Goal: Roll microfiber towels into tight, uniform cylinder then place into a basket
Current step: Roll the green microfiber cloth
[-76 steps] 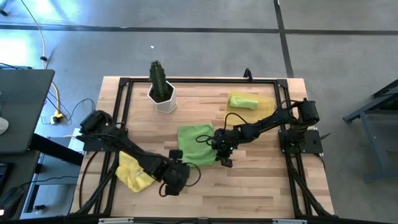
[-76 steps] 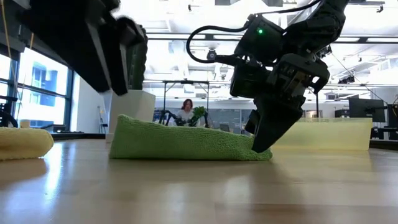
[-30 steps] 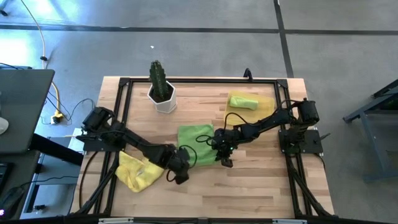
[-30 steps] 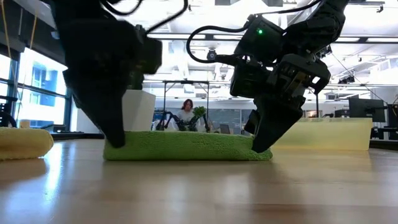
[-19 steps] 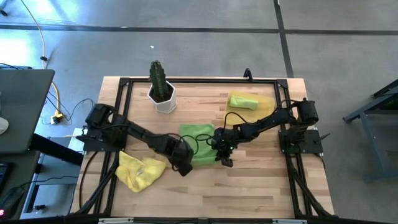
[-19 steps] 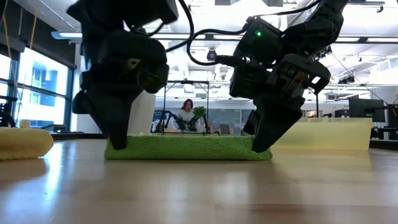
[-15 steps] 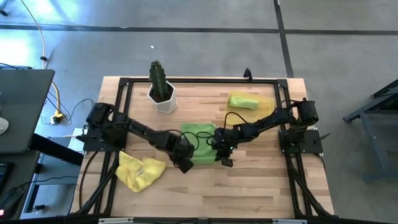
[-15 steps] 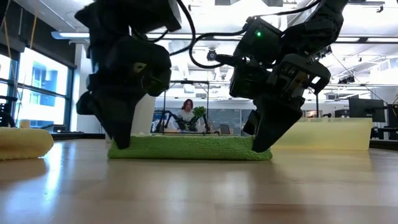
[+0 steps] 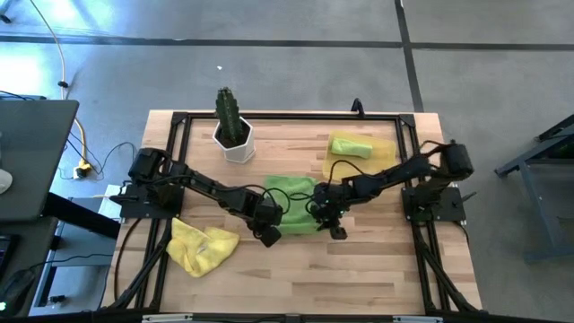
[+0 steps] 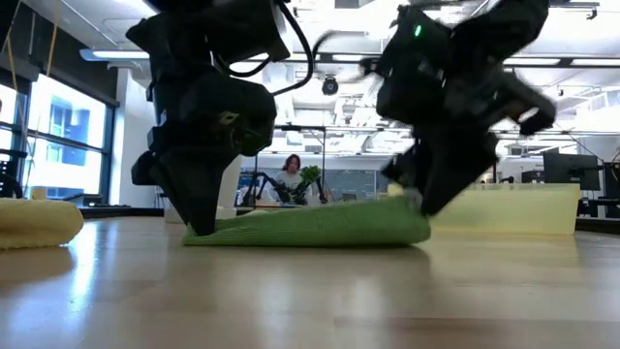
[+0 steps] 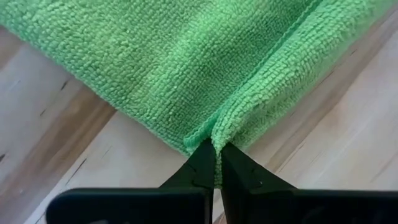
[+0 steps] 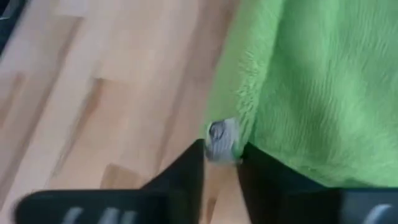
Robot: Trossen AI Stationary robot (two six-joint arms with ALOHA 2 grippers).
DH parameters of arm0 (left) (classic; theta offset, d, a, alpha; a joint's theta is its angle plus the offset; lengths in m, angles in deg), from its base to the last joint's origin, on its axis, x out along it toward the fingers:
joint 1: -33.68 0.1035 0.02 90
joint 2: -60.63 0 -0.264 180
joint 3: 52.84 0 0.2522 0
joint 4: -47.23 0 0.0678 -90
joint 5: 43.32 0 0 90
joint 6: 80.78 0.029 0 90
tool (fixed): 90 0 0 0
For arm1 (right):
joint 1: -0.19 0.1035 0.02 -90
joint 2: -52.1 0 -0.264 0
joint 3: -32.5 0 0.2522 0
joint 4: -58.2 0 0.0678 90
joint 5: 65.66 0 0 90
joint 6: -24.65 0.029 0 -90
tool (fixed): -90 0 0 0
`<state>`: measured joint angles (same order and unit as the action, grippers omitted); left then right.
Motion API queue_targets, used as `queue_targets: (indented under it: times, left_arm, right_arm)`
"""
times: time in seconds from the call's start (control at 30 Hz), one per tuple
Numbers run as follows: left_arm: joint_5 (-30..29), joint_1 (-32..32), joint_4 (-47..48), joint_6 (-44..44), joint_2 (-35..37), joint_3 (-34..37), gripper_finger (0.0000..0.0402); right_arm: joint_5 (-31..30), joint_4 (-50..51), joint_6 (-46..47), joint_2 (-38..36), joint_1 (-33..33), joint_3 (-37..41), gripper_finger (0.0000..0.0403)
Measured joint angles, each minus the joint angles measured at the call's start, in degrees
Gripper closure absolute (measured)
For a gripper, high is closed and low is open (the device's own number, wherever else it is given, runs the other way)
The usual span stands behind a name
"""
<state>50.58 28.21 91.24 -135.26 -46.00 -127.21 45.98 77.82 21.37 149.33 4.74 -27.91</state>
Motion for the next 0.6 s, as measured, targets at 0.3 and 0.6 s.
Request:
queue_targets:
  times: [0.3,0.6]
  left_arm:
    - [0.0,0.1,-0.5,1.1,-0.1,0.1,0.0401]
    - [0.1,0.2,-0.5,1.1,-0.2,0.1,0.0401]
  right_arm:
    - [-3.3,-2.3,-17.5,-3.0,9.0,-0.1,0.0220]
    - [-45.0,5.3,-19.0,-5.6,19.1,-0.2,0.0242]
